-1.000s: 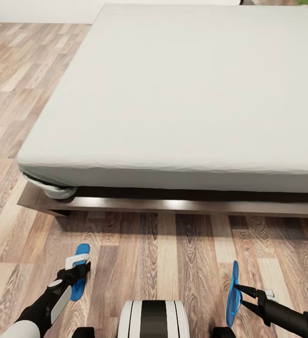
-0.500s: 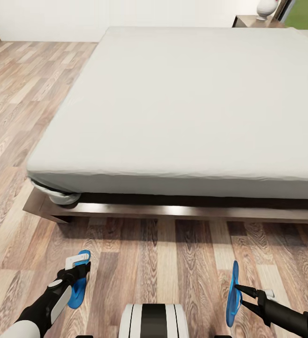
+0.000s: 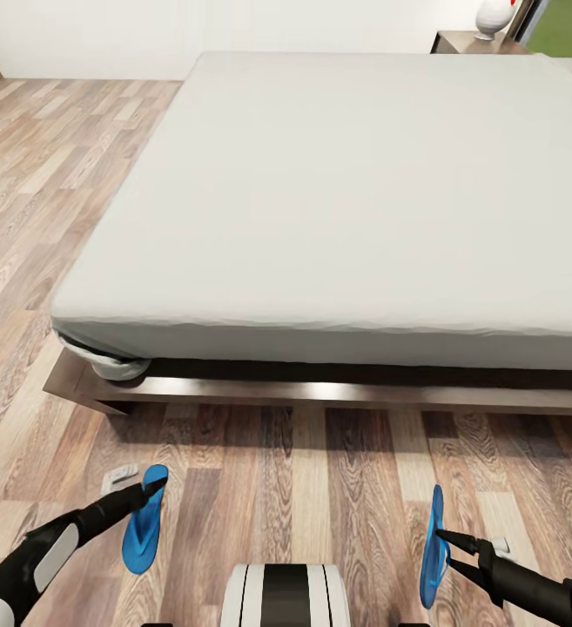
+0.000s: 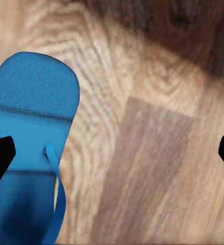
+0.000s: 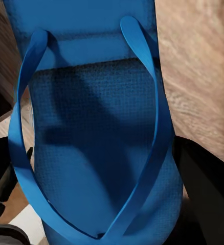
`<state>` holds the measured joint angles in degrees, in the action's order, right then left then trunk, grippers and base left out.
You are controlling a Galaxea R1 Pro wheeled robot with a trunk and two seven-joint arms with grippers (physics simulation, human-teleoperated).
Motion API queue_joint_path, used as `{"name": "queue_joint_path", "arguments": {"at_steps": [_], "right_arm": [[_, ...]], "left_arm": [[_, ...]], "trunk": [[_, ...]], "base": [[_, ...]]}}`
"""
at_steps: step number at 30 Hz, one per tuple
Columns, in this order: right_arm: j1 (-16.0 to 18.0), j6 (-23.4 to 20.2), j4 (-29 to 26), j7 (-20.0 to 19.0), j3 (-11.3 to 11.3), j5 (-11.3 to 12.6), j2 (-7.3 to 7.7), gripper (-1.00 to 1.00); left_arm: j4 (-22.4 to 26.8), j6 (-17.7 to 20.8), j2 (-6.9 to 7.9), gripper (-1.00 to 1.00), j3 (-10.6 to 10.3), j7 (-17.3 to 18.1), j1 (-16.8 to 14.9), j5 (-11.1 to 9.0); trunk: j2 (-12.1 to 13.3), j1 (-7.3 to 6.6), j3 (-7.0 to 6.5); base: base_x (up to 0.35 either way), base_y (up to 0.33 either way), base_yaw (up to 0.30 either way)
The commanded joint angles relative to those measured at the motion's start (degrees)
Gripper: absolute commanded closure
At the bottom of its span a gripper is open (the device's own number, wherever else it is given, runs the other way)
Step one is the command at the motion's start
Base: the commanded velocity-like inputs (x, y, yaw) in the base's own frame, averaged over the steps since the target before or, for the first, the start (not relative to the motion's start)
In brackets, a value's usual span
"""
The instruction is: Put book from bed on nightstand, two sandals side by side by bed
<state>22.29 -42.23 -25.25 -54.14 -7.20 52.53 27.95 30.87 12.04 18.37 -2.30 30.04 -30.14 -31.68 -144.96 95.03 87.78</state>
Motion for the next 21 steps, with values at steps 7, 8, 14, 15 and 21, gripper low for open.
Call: {"name": "queue_joint_path", "arguments": {"at_steps": [7, 8, 14, 15, 21], "right_arm": [[0.0, 8.7, -0.5, 8.2, -0.3, 0.0, 0.00, 1.00], [0.1, 9.4, -2.1, 13.7, -0.3, -0.4, 0.00, 1.00], [0.0, 10.0, -10.3, 33.3, -0.7, -17.2, -0.15, 1.00], [0.0, 10.1, -10.5, 33.9, -0.6, -20.3, -0.16, 1.00], [0.0, 10.9, -10.9, 40.7, -0.6, -31.9, -0.92, 1.00]], "left_arm": [[-0.2, 0.7, 0.44, -1.00, -0.3, 3.9, 0.4, -1.9], [-0.1, 0.9, 0.24, -1.00, -0.3, 4.6, 0.4, -2.0], [0.3, 5.7, -2.28, -1.00, -0.3, 8.5, 0.4, -1.9], [0.3, 5.9, -2.35, -1.00, -0.3, 8.7, 0.4, -1.8], [0.1, 6.0, -2.38, -1.00, -0.3, 8.8, 0.4, -1.7]], "trunk": [[0.0, -0.01, 0.03], [0.0, -0.01, 0.03], [0.0, -0.01, 0.03], [0.0, -0.01, 0.03], [0.0, -0.01, 0.03]], "base": [[0.000, 0.000, 0.000], [0.000, 0.000, 0.000], [0.000, 0.000, 0.000], [0.000, 0.000, 0.000], [0.000, 0.000, 0.000]]}}
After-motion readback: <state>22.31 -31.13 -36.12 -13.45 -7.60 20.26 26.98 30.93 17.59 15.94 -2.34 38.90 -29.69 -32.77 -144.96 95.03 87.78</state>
